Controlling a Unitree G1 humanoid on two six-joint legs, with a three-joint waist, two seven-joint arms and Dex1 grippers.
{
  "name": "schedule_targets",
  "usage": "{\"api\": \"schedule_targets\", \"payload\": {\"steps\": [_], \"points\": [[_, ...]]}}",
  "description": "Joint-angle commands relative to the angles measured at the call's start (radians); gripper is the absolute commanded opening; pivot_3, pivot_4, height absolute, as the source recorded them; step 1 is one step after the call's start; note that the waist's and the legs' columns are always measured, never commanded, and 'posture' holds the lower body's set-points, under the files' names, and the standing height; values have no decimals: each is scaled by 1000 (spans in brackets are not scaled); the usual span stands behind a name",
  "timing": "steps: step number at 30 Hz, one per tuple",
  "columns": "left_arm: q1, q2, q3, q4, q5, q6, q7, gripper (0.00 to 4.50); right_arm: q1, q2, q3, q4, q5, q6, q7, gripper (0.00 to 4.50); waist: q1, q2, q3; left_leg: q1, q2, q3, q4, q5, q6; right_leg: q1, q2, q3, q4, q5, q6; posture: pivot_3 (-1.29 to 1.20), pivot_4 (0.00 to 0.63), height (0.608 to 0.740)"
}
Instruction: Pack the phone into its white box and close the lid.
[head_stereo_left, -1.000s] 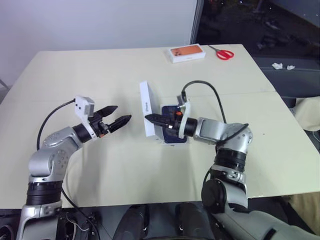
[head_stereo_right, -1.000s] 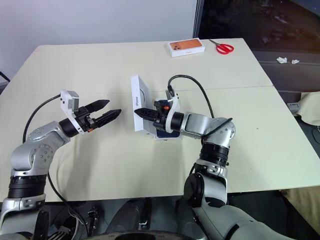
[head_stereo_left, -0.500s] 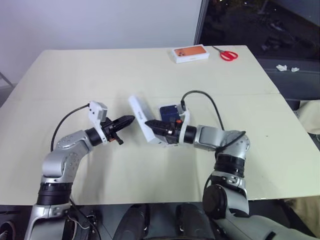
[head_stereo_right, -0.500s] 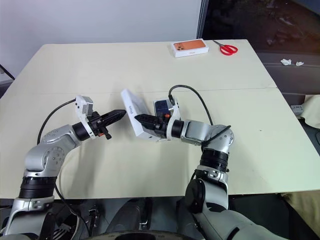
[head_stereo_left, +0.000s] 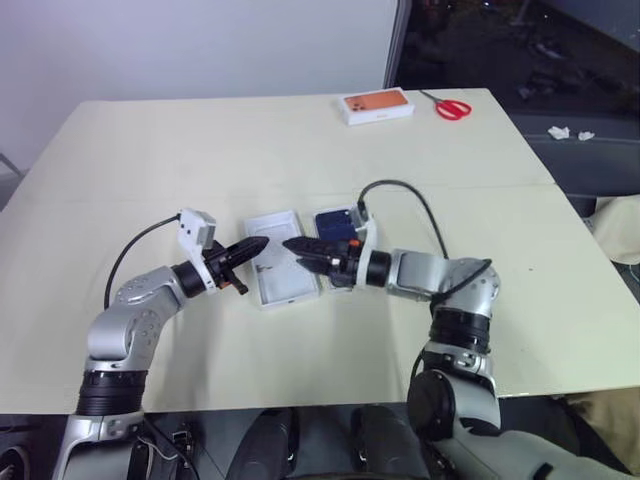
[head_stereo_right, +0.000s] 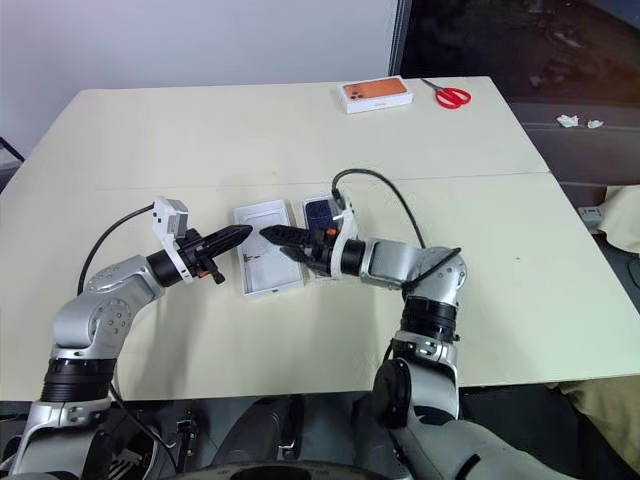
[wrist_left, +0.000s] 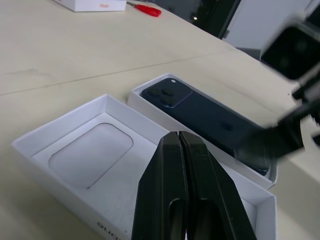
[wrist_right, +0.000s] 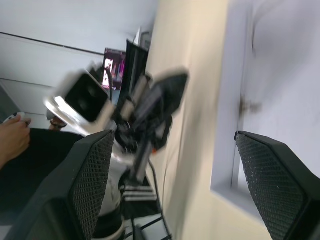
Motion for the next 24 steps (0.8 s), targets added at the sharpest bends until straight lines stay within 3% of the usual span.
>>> {"api": "schedule_targets", "payload": {"steps": [1, 9, 14, 20, 23, 24], "points": [[-7, 17, 23, -41, -13, -2, 0, 58, -4, -54, 98, -85, -19, -22, 88, 4021, 0, 0, 0, 0, 0, 0, 0, 0, 0, 0, 0, 0, 0, 0, 0, 0, 150, 740], [40, 111, 79, -41, -15, 2, -22, 58, 26, -302, 566, -302, -334, -274, 283, 4021, -15, 0, 0, 0, 0, 0, -1, 0, 0, -1, 0, 0, 0, 0, 0, 0, 150, 740], [97, 178, 105, -26, 17, -36, -57, 58, 6, -369, 711, -336, -479, -411, 376, 4021, -23, -1, 0, 0, 1, 0, -1, 0, 0, -1, 0, 0, -1, 0, 0, 0, 150, 740], [136, 172, 89, -8, 39, -40, -44, 58, -12, -393, 784, -317, -604, -536, 459, 4021, -17, -1, 1, 0, 0, 0, -1, 0, 0, 0, -1, 0, -2, 0, 0, 0, 150, 740], [155, 169, 71, -16, 50, -34, -44, 58, -10, -371, 786, -304, -629, -548, 474, 3270, -17, -2, 1, 0, 0, 0, -1, 0, 0, -1, -1, 0, -2, 0, 0, 0, 150, 740], [159, 167, 62, -16, 55, -35, -45, 58, -10, -369, 796, -306, -643, -553, 478, 2815, -17, -1, 1, 0, 0, 0, -1, 0, 0, -1, -1, 0, -2, 0, 0, 0, 150, 740]]}}
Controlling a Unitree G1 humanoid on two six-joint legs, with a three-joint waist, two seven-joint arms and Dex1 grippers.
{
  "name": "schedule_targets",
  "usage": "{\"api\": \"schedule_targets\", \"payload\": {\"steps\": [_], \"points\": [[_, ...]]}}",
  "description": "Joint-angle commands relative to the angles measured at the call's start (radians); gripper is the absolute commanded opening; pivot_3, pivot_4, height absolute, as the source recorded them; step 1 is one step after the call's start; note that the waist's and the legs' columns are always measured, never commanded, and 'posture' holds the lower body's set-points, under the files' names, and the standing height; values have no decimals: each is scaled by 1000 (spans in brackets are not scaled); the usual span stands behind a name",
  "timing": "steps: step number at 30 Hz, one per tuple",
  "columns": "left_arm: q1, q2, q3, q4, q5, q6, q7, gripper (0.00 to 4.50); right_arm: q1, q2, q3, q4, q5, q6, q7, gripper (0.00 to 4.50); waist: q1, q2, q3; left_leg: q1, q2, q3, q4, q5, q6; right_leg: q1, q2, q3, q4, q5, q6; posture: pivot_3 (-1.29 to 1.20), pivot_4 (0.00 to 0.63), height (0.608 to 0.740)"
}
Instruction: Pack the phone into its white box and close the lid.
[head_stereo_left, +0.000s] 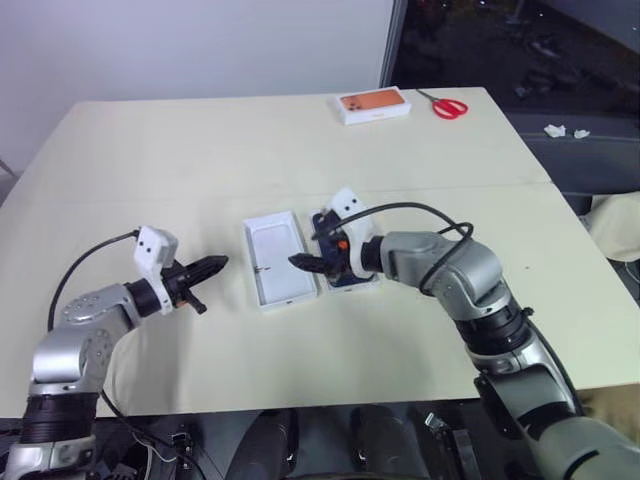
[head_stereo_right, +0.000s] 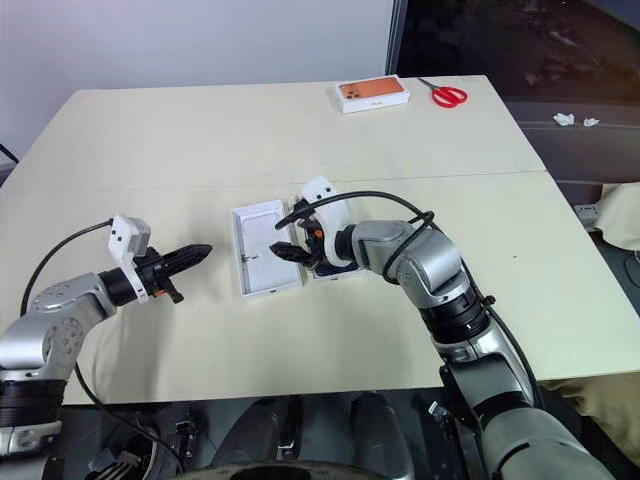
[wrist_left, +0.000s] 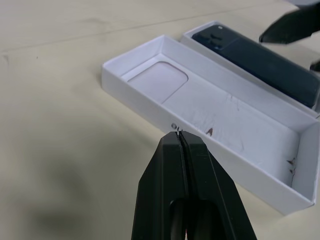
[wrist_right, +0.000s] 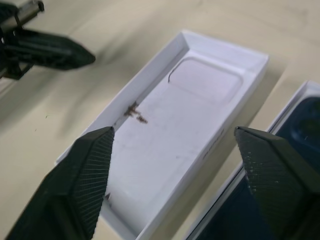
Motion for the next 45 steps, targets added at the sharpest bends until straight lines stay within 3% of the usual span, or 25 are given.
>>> {"api": "schedule_targets", "payload": {"steps": [1, 5, 12, 17, 20, 24, 32, 45], "points": [[14, -2, -20, -24, 21, -12, -2, 58, -22, 13, 20, -18, -44, -37, 24, 2268, 0, 0, 0, 0, 0, 0, 0, 0, 0, 0, 0, 0, 0, 0, 0, 0, 150, 740], [3, -16, -53, 1, 39, 3, 5, 58, -28, 34, 31, -24, -65, -27, 42, 195, 0, 0, 0, 0, 0, 0, 0, 0, 0, 0, 0, 0, 0, 0, 0, 0, 150, 740], [-17, -40, -116, 17, 78, -10, -3, 58, -37, 1, 129, -10, -180, -41, 76, 195, 0, 0, 0, 0, 0, 0, 0, 0, 0, 0, 0, 0, 0, 0, 0, 0, 150, 740], [-22, -51, -102, -2, 60, -2, -5, 58, -57, 17, 102, 4, -197, 28, 71, 195, -1, 0, 0, 0, 0, 0, 0, 0, 0, 0, 0, 0, 0, 0, 0, 0, 150, 740], [-20, -55, -92, -11, 47, 3, -5, 58, -67, 16, 89, -20, -198, 57, 79, 1418, -1, 0, 0, 0, 0, 0, 0, 0, 0, 0, 0, 0, 0, 0, 0, 0, 150, 740], [-15, -57, -77, -23, 32, 5, -3, 58, -112, 39, 47, -65, -159, 206, 69, 3449, -1, 0, 0, 0, 0, 0, 0, 0, 0, -1, 0, 0, 0, 0, 0, 0, 150, 740], [-11, -68, -77, -26, 29, -3, 6, 58, -128, 105, 24, -83, -152, 345, 25, 3449, -2, 0, 0, 0, 0, 0, 0, 0, 0, 0, 0, 0, 0, 0, 0, 0, 150, 740], [-4, -93, -56, -56, 11, -5, 19, 58, -117, 93, 69, -43, -173, 405, -1, 3449, -3, 0, 0, 0, 0, 0, 0, 0, 0, -1, 0, 0, 0, 0, 0, 0, 150, 740]]}}
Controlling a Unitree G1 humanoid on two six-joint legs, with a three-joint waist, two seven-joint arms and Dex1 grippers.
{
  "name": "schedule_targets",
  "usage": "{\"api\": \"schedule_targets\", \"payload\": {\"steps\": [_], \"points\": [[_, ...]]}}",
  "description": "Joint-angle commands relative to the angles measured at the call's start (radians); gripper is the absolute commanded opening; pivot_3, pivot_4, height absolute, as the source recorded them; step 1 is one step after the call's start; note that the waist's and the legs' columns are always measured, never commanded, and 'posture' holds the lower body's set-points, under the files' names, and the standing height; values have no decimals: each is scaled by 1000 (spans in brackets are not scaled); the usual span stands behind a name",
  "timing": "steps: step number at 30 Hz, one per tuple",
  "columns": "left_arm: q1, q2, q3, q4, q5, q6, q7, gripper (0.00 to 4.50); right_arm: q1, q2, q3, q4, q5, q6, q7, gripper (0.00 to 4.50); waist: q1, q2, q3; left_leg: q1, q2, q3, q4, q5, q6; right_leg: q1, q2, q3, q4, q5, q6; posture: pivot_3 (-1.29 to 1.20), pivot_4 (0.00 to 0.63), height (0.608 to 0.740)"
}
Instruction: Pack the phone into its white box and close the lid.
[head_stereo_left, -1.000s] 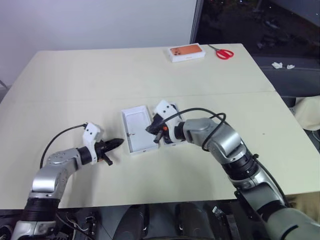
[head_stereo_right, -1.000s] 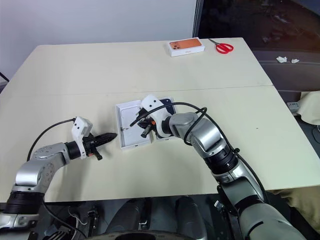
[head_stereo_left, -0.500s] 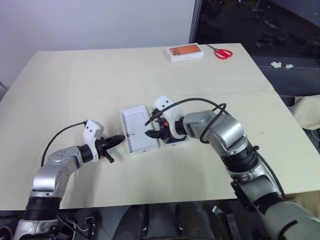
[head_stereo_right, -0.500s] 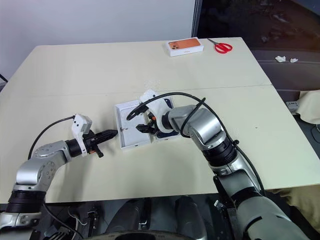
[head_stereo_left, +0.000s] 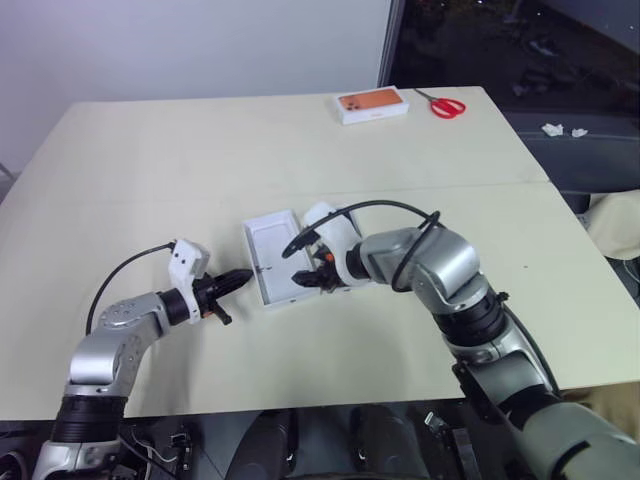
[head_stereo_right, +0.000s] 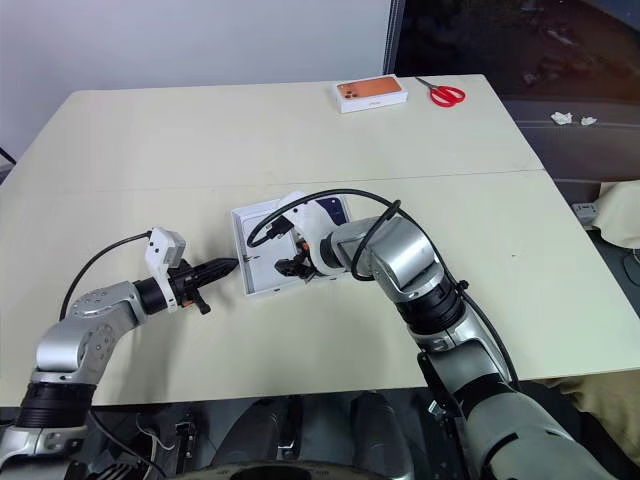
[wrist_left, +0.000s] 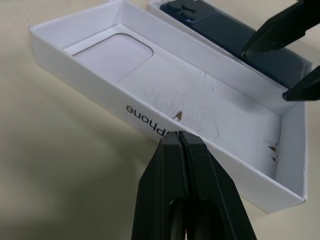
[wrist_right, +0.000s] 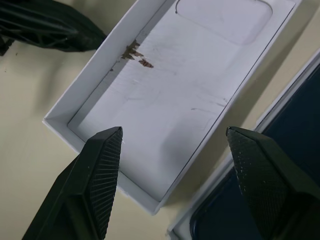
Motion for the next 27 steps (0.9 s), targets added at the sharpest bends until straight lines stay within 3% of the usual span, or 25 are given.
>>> {"api": "schedule_targets", "payload": {"steps": [1, 8, 11, 15, 16, 27], "points": [[5, -3, 37, -49, -27, -10, 5, 58, -11, 8, 4, 2, -2, 2, -5, 3449, 0, 0, 0, 0, 0, 0, 0, 0, 0, 0, 0, 0, 0, 0, 0, 0, 150, 740], [15, -5, 52, -67, -38, -7, 13, 58, 6, 27, 23, 44, -10, -24, -9, 3449, -1, 0, 0, 0, 0, 0, 0, 0, 0, 0, 0, 0, 0, 0, 0, 0, 150, 740], [27, -1, 60, -89, -50, -4, 20, 58, 18, 15, 56, 80, -36, -70, -10, 2609, -1, 0, 0, 0, 0, 0, 0, 0, 0, 0, 0, 0, 0, 0, 0, 0, 150, 740], [35, 0, 72, -103, -66, -2, 25, 58, 22, 16, 75, 130, -65, -118, -8, 493, -1, 0, 0, 0, 0, 0, 0, 0, 0, 0, 0, 0, 0, 0, 0, 0, 150, 740], [35, 0, 74, -105, -69, 0, 25, 58, 22, 17, 77, 137, -69, -123, -6, 140, -1, 0, -1, 0, 0, 0, 0, 0, 0, 1, 0, 0, 0, 0, 0, 0, 150, 740], [31, 2, 93, -114, -92, 11, 31, 58, 27, 19, 106, 149, -91, -144, 9, 60, -2, 0, -1, 1, 0, 0, 0, 0, 0, 1, 1, 0, 0, 0, 0, 0, 150, 740]]}}
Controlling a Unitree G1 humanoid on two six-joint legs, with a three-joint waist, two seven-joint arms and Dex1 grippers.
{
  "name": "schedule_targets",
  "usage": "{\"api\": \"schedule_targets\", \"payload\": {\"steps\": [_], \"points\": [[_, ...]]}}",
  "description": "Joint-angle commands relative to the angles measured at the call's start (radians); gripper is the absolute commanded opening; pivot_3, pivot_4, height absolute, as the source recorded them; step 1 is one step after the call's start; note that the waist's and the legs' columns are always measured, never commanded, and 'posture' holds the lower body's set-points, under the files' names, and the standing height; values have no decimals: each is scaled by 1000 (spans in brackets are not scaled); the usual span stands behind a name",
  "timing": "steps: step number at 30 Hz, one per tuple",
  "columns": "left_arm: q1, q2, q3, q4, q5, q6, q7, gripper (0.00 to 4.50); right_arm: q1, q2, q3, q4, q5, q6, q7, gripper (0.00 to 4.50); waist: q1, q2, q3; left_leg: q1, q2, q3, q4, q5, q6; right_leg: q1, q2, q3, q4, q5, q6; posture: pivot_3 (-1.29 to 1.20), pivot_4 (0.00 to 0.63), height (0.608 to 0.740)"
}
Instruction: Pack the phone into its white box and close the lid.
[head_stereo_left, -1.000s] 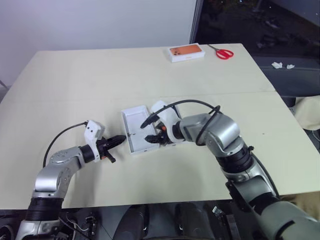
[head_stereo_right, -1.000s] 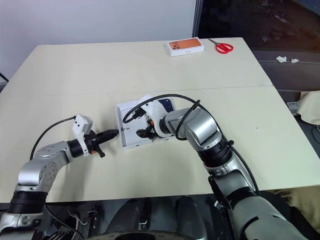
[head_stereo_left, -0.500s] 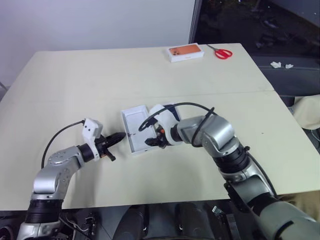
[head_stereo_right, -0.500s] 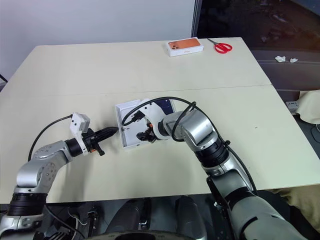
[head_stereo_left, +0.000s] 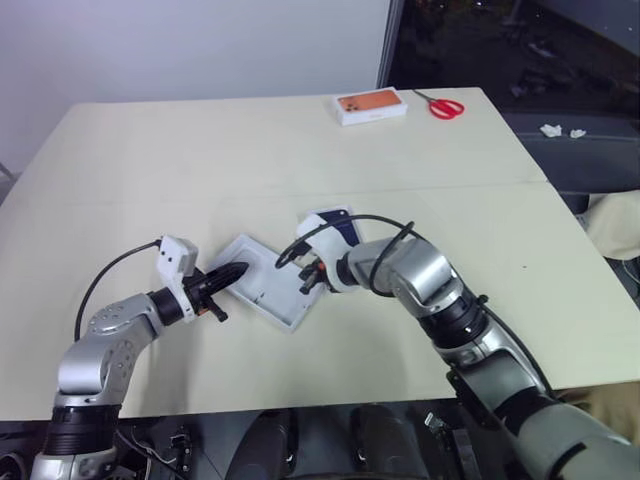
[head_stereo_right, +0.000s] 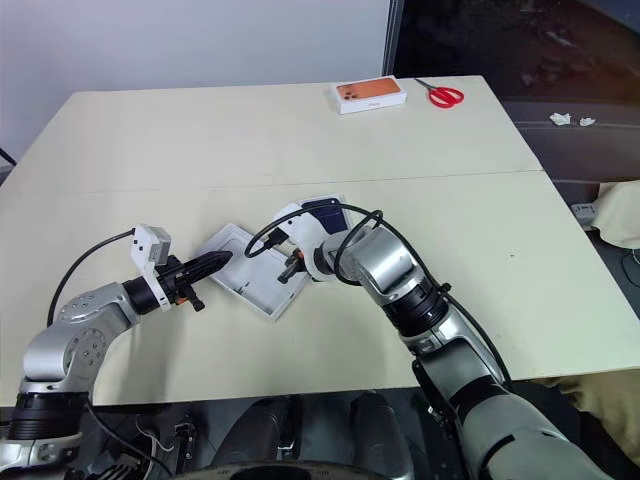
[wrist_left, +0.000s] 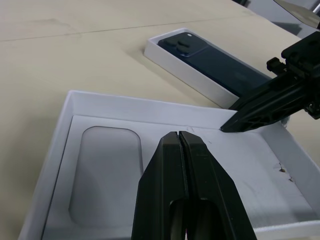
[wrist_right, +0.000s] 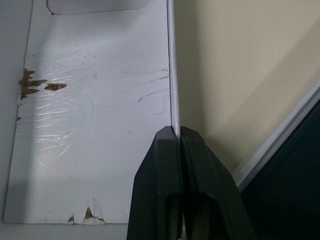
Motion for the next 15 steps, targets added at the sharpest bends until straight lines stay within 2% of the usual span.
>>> {"api": "schedule_targets", "payload": {"steps": [1, 4, 7, 9, 11, 13, 15], "points": [[-9, 8, 35, -38, -25, -2, 5, 58, 14, -11, 24, -2, -16, 2, 6, 60, 0, 0, 0, 0, 0, 0, 0, 0, 0, 0, 0, 0, 0, 0, 0, 0, 150, 740], [-9, 9, 37, -39, -27, -1, 7, 58, 17, -13, 26, -4, -19, -1, 8, 60, 0, 0, 0, 0, 0, 0, 0, 0, 0, 0, 0, 0, 0, 0, 0, 0, 150, 740], [-23, 10, 79, -63, -113, 55, 3, 58, 3, 31, -34, 10, -19, 0, -21, 60, -1, 0, 0, 0, 0, 0, 0, 0, 0, 0, 0, 0, 0, 0, 0, 0, 150, 740], [-28, 12, 100, -83, -156, 80, 3, 58, -13, 113, -160, 42, 7, 28, -62, 60, -1, 0, 0, 0, 0, 0, 0, 0, 0, 0, 0, 0, 0, 0, 0, 0, 150, 740], [-41, 13, 137, -109, -239, 131, 8, 58, -62, 206, -339, 95, 37, 68, -118, 60, -3, 0, 0, 0, 0, 0, 0, 0, 0, -1, 0, 0, 0, 0, 0, 0, 150, 740], [-49, 14, 163, -122, -304, 170, 10, 58, -91, 238, -415, 118, 43, 86, -140, 60, -1, 0, 1, -2, 0, 0, 0, 0, -1, -2, 0, 0, 1, 0, 0, 0, 150, 740], [-52, 16, 174, -125, -315, 170, 15, 58, -103, 236, -429, 115, 41, 84, -144, 60, 0, 0, 1, -2, 0, 0, 0, 0, -1, -2, 0, 0, 1, 0, 0, 0, 150, 740]]}}
